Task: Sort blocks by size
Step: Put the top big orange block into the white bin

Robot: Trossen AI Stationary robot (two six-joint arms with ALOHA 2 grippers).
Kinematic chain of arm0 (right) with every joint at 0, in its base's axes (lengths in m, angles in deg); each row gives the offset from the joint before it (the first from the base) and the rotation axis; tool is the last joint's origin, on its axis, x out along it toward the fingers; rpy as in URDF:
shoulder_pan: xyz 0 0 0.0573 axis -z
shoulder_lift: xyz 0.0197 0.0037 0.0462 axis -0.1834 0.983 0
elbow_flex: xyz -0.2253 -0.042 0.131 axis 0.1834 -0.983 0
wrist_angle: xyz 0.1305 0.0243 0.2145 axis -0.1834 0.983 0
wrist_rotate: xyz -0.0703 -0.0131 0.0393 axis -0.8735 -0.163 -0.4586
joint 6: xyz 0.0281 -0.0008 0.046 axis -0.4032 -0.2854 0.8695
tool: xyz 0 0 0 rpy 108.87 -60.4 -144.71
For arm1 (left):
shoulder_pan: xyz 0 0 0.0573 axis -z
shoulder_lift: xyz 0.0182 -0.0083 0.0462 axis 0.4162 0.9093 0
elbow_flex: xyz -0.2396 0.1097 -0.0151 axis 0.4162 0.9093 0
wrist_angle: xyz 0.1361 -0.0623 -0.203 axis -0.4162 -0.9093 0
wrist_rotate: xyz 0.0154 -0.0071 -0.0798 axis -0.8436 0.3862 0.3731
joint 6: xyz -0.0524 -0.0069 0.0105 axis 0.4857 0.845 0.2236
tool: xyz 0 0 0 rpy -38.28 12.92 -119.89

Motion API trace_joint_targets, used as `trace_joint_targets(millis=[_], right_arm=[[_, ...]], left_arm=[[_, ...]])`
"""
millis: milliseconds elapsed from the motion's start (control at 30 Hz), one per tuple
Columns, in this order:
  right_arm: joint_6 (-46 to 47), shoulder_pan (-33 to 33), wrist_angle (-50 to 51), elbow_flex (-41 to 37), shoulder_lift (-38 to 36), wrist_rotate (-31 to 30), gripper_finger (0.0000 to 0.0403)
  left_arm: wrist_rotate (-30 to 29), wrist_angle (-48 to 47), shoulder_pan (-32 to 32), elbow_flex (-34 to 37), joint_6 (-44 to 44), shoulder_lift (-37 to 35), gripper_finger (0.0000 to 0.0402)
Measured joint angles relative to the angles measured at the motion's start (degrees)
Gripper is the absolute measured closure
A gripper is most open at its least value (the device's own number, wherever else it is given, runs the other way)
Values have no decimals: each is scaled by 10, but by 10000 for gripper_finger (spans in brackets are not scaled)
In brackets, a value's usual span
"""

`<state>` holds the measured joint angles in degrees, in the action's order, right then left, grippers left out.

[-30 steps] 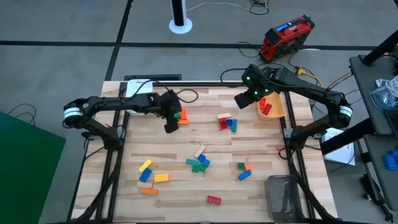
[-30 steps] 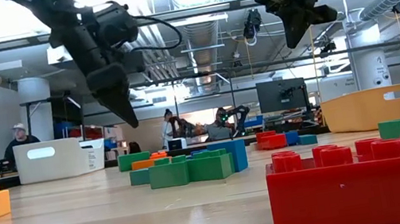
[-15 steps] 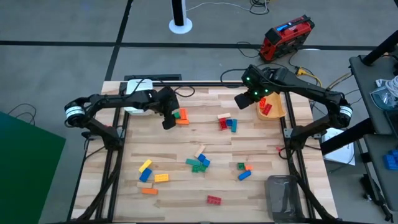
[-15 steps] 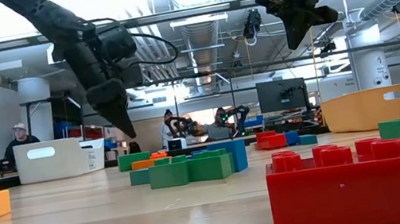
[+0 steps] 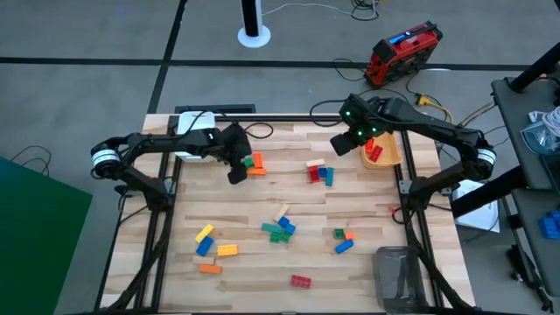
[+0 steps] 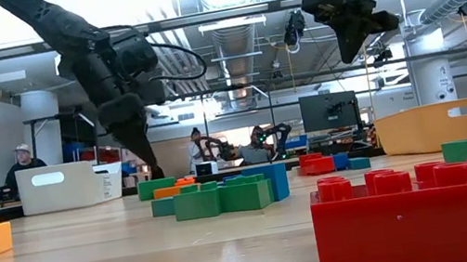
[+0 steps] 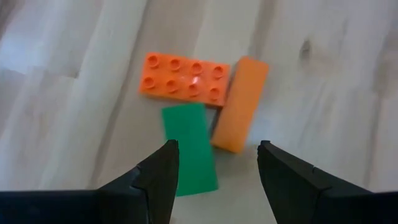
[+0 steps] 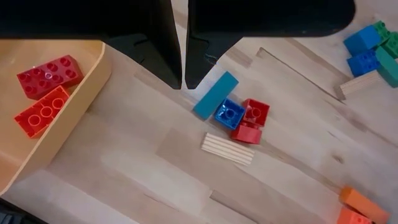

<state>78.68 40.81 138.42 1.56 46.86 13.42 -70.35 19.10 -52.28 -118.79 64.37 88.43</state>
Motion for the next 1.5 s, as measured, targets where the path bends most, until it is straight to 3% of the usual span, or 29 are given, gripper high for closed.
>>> trace_joint_targets(millis=[133, 667, 933, 1500], right_arm=[[1, 0, -2, -3, 0, 0, 390], [2, 0, -29, -3, 0, 0, 390], [8, 0, -29, -3, 0, 0, 390], [7, 0, -33, -3, 0, 0, 390]], left_arm=[[44, 9, 10, 0, 19, 0, 207], [38, 30, 69, 0, 29, 0, 207], [-55, 31, 65, 0, 29, 0, 207], [-56, 32, 62, 0, 13, 0, 207]])
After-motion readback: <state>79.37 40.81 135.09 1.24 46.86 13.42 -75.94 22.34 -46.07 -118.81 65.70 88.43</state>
